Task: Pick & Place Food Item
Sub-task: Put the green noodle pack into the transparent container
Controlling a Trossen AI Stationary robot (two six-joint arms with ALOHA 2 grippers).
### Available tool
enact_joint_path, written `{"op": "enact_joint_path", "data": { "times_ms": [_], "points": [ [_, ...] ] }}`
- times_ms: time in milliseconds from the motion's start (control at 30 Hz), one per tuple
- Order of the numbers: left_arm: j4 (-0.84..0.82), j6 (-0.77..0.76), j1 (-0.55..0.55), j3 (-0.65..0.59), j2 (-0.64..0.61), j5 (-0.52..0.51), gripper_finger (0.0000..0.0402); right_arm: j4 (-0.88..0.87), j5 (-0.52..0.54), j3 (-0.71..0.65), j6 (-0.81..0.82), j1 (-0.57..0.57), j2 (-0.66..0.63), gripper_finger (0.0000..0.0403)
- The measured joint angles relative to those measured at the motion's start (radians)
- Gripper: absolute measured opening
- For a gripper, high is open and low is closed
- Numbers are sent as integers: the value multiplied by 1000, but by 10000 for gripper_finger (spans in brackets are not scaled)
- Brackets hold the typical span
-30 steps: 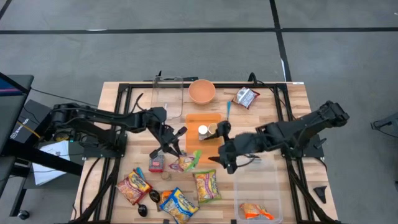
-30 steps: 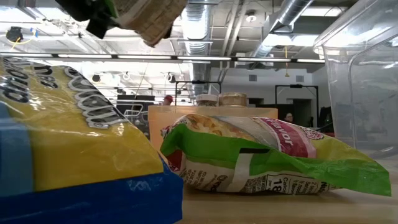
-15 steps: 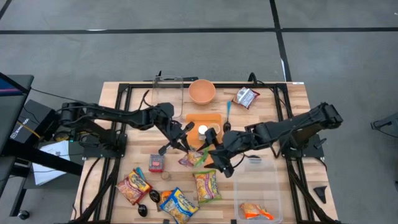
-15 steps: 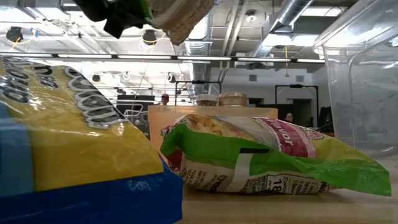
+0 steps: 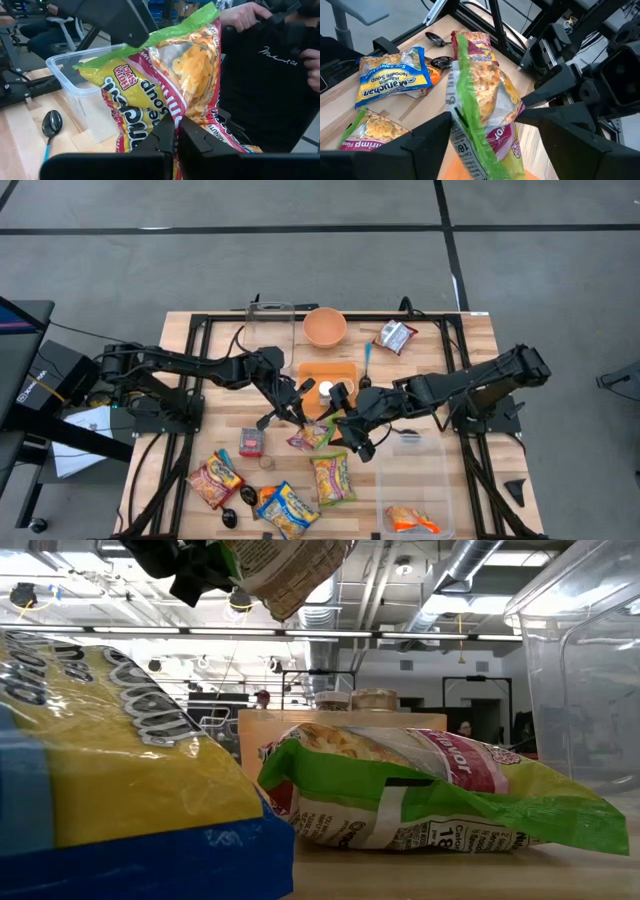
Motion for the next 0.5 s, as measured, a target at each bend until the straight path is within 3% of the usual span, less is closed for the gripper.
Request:
{"op": "enact_joint_path", "data": {
  "times_ms": [200, 500],
  "points": [
    [6, 0, 0, 0, 0, 0, 2, -3, -2, 0, 2, 1, 0, 224],
    [4, 0, 0, -1, 0, 2, 2, -4, -2, 0, 2, 1, 0, 47]
  ]
}}
